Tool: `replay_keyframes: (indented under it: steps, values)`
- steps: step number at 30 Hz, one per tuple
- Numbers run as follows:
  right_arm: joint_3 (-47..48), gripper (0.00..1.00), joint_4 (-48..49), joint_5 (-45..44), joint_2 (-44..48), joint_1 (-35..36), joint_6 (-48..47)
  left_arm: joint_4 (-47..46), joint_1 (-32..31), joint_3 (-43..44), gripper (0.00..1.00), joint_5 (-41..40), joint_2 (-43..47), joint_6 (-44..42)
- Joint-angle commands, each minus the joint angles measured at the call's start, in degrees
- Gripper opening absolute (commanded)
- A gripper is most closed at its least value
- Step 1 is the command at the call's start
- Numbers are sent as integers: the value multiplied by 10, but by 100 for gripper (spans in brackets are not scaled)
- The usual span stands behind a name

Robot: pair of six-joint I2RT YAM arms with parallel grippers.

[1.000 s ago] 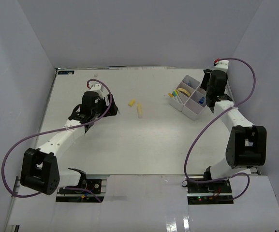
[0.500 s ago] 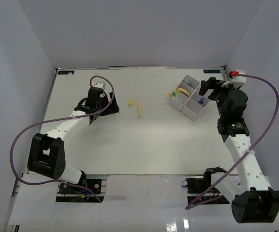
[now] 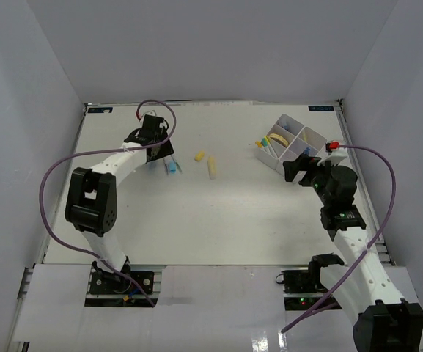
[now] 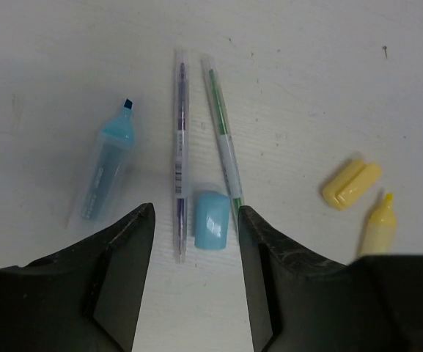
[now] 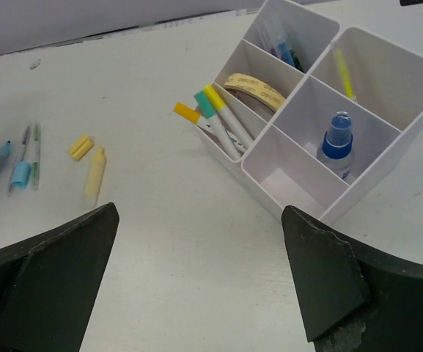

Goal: Sort the stationery into containers
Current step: Pick up the pen from the center of the board.

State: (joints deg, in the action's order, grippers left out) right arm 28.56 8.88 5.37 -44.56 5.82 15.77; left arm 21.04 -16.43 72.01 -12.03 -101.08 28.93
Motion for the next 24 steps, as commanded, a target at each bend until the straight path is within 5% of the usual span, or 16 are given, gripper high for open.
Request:
replay_keyframes:
  steps: [1, 15, 24]
  values:
    - [4, 99, 33, -4, 24, 20, -14, 25, 6, 46, 59, -18, -30, 10]
    - [8, 99, 22, -13, 31, 36, -25, 52, 11, 111, 52, -33, -155, 1]
    - [12, 100, 9, -10, 32, 36, -28, 56, 10, 115, 14, -35, -135, -17]
